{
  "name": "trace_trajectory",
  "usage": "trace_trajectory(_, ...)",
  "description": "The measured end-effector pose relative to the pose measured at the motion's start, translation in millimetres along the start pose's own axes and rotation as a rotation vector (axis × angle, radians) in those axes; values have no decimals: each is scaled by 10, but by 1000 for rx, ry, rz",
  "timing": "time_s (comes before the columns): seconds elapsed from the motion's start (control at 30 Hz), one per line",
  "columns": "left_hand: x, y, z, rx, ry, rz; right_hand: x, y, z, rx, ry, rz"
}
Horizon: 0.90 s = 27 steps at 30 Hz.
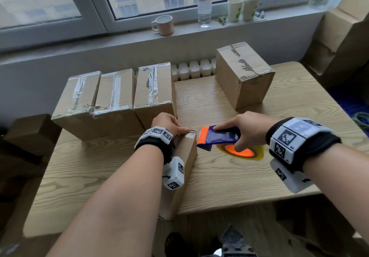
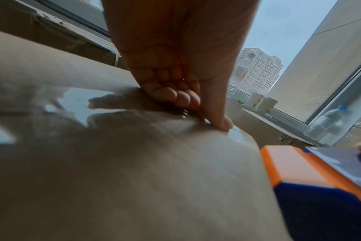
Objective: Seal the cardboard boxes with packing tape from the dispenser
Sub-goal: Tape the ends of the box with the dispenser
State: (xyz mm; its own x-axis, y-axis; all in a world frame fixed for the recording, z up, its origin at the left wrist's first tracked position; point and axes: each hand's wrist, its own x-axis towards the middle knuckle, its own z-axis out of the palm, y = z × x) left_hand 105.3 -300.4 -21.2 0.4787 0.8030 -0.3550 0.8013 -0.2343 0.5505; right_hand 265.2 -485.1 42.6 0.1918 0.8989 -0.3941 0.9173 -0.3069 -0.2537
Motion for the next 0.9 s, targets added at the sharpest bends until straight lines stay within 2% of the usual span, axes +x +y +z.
trace_trajectory(0.13,-3,-20,18,-3,11,14,132,-16,-2,51,-11,29)
trace_trajectory(0.43,-23,-53,23,-27,13,36,319,-92,-213,210,-133,142)
trace_trajectory(0.7,-19,-93,25,-17,15,61,369,-31,-176,535,-180,292)
trace_trajectory(0.8,-19,-88,7,-2,16,79,375,-35,-162,504,-139,302)
trace_trajectory(0.9,-12,-67,-26,13,-19,100,396,-44,-230,428,-166,319)
